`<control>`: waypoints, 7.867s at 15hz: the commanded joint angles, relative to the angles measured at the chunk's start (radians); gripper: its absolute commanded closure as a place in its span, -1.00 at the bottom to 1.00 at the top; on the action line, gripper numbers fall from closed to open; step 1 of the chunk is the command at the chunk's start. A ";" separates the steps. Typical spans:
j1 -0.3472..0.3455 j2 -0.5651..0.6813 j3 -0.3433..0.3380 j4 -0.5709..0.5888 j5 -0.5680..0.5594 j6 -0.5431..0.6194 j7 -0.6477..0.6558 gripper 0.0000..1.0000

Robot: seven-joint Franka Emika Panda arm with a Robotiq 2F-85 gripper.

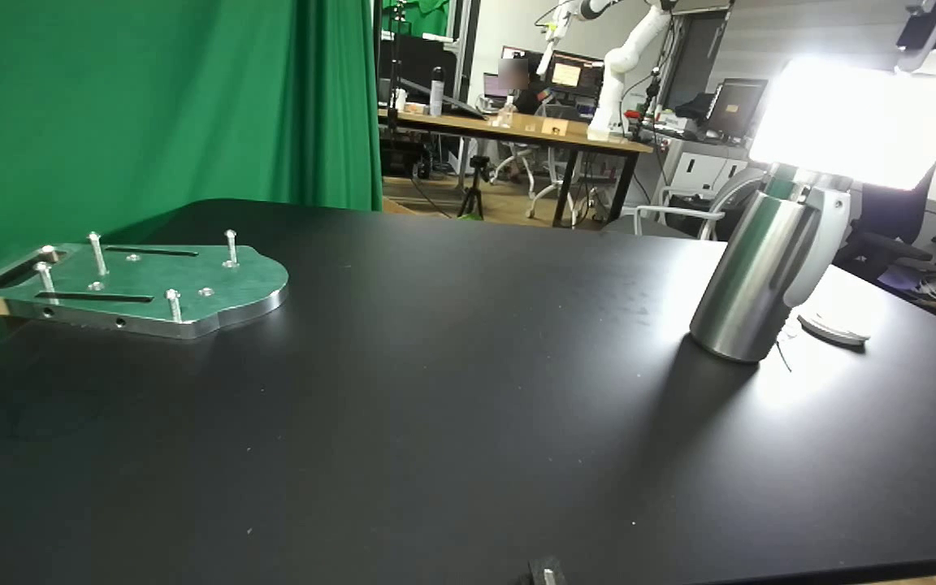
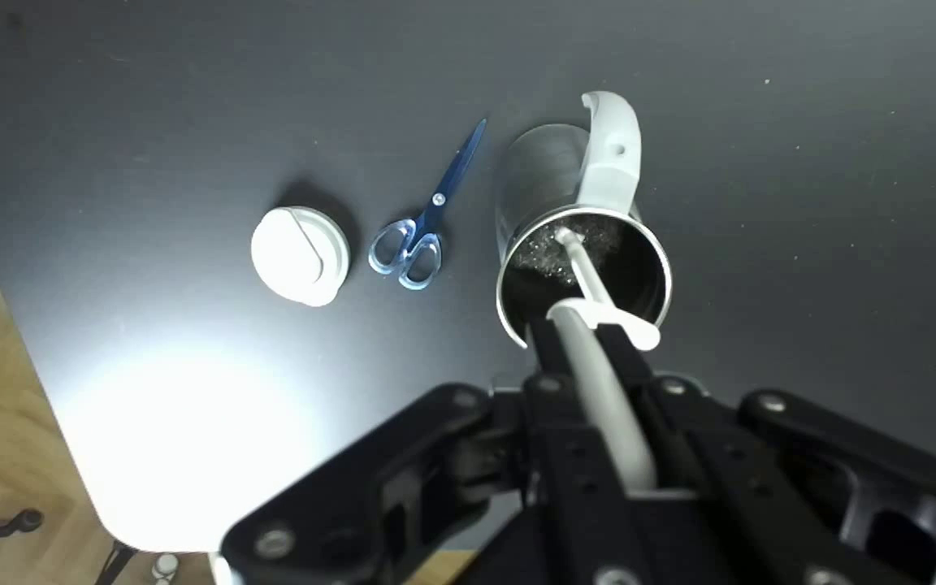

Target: Move the bottle brush up and down repeatedly in the flask

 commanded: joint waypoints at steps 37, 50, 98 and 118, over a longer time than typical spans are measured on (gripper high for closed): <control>-0.060 0.115 -0.002 -0.024 -0.038 0.017 0.180 0.93; -0.053 0.181 0.000 -0.032 -0.031 0.080 0.206 0.93; -0.056 0.022 0.022 0.074 -0.038 -0.048 0.241 0.93; -0.061 0.248 -0.054 0.010 0.100 0.122 0.150 0.93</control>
